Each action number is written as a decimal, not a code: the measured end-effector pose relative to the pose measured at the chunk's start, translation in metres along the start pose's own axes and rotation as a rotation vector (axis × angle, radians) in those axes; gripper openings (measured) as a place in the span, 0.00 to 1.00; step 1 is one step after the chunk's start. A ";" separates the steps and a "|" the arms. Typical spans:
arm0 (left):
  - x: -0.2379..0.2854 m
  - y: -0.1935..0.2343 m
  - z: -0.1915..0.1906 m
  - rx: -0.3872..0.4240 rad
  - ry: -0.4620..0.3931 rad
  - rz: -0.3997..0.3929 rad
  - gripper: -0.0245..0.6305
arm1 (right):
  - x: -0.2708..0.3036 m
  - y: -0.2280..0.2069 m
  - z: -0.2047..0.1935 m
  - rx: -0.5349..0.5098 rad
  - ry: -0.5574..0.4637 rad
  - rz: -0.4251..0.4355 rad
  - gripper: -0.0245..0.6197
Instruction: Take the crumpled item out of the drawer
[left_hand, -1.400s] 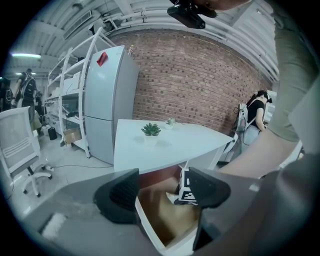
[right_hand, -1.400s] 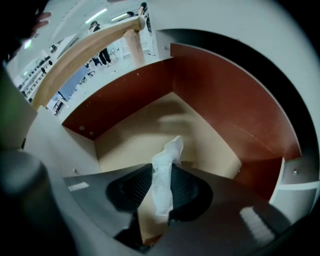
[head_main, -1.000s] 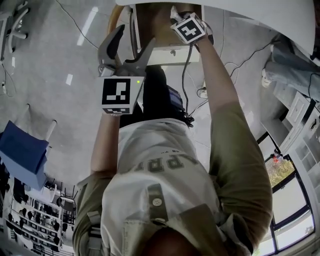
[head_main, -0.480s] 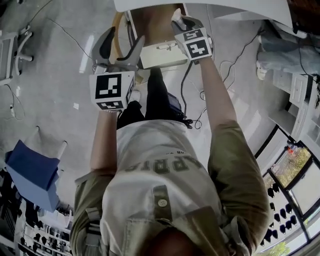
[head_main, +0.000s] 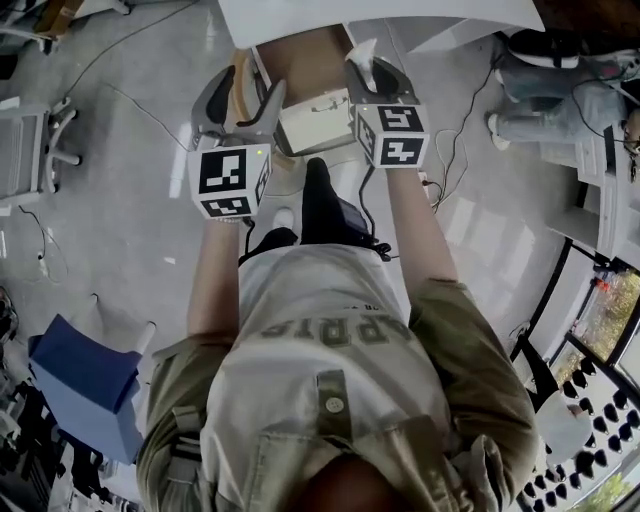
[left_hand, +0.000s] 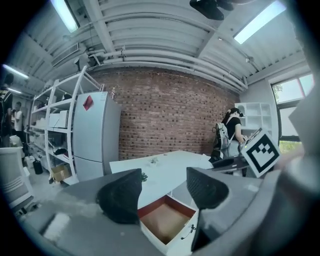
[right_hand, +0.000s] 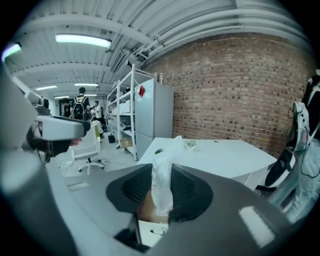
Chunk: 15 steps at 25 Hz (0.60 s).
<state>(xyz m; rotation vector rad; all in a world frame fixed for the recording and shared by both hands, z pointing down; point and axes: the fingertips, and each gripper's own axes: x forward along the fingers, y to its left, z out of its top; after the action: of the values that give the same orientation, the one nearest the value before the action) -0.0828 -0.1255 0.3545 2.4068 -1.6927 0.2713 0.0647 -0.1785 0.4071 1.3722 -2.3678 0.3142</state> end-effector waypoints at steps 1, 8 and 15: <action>-0.004 -0.003 0.004 0.005 -0.010 -0.002 0.48 | -0.011 0.001 0.005 0.014 -0.027 -0.016 0.20; -0.032 -0.014 0.016 0.048 -0.050 -0.024 0.38 | -0.072 0.019 0.037 0.064 -0.210 -0.079 0.20; -0.049 -0.020 0.027 0.082 -0.077 -0.027 0.25 | -0.111 0.028 0.058 0.087 -0.329 -0.131 0.20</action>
<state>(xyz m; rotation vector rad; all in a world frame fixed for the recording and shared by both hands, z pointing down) -0.0792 -0.0812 0.3155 2.5274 -1.7115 0.2522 0.0781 -0.0996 0.3069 1.7264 -2.5294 0.1668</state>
